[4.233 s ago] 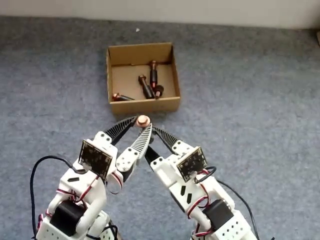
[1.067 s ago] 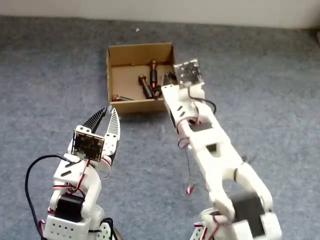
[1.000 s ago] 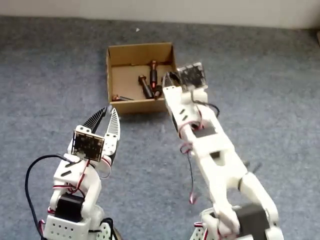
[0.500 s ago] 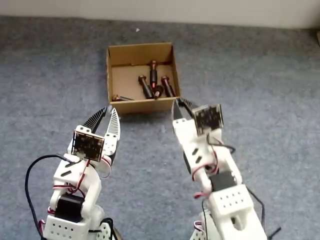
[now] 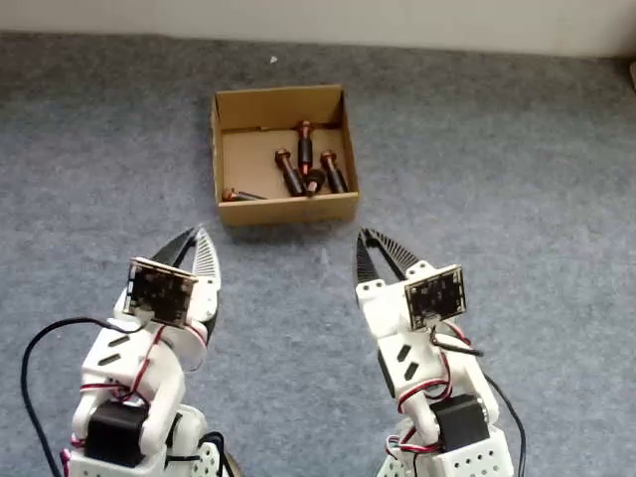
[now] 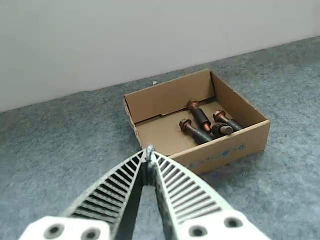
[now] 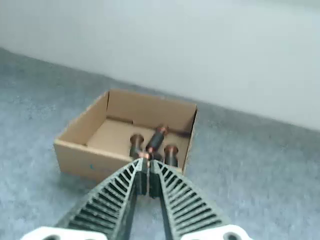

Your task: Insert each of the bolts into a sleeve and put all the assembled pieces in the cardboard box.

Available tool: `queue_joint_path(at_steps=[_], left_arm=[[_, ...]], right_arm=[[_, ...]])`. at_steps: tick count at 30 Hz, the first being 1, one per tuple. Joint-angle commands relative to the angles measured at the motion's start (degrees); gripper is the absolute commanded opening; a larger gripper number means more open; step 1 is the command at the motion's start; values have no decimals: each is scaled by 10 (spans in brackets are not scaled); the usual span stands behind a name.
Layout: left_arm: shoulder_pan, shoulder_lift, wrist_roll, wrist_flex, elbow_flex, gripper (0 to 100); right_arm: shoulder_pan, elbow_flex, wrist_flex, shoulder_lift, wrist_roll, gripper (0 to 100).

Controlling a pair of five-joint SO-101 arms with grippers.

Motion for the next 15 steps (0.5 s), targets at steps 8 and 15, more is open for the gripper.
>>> queue_joint_path(at_steps=[8,15], left_arm=[[-51,-6,13,99,-49,5],[-107,-6,12,105,4,5]], right_arm=[[-3,9,83,-14,3,5],[-3,10,160,-14,3,5]])
